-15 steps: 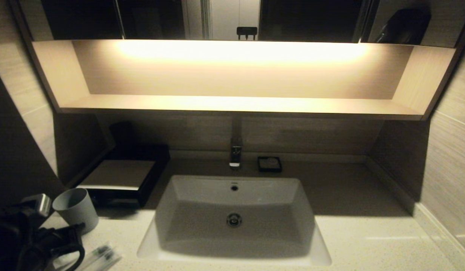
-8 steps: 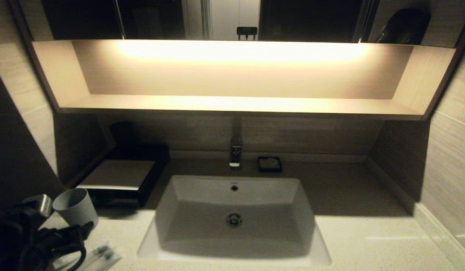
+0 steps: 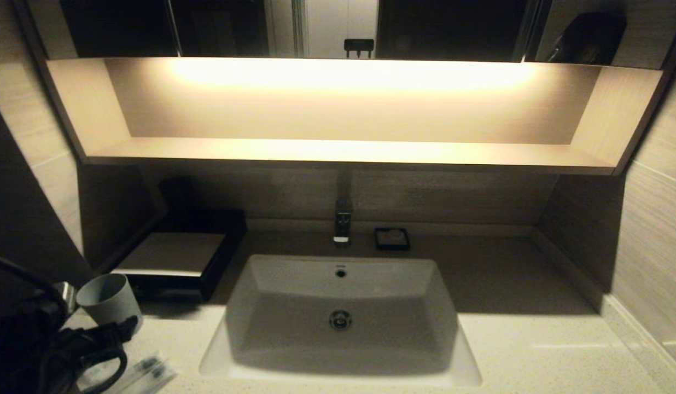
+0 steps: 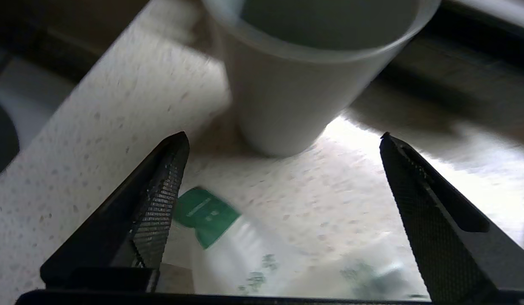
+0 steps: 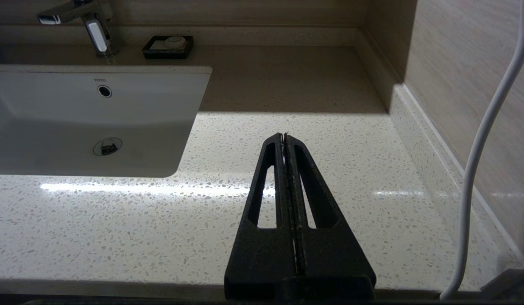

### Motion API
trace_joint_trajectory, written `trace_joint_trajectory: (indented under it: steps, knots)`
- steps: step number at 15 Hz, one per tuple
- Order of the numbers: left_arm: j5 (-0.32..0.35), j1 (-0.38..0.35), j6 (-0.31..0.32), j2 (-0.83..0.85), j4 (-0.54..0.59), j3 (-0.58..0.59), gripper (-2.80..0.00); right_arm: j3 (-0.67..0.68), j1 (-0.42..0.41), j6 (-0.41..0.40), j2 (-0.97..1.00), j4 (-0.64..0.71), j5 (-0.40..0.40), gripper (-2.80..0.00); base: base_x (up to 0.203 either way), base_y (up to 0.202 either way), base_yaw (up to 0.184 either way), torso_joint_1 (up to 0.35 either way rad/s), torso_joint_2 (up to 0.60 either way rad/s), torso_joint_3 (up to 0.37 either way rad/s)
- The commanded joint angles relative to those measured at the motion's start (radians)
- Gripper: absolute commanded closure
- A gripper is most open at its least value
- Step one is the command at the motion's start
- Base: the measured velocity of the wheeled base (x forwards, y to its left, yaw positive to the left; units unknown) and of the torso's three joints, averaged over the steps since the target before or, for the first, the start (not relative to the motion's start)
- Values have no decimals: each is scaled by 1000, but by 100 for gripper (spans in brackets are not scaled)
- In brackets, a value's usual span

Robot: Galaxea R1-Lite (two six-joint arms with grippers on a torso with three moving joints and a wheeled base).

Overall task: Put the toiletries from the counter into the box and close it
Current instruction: Pick up the cup

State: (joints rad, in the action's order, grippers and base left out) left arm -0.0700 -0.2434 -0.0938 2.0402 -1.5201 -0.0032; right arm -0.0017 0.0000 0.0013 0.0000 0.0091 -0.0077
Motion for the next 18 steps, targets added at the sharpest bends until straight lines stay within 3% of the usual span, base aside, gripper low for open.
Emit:
trace_joint_trajectory:
  steps: [1, 18]
  knots:
    - [3, -7, -1, 41, -10, 0, -280, 0, 0, 0, 0, 0, 0, 0, 0, 0, 0, 0, 0, 0]
    - [25, -13, -1, 87, -10, -88, -280, 0, 0, 0, 0, 0, 0, 0, 0, 0, 0, 0, 0, 0]
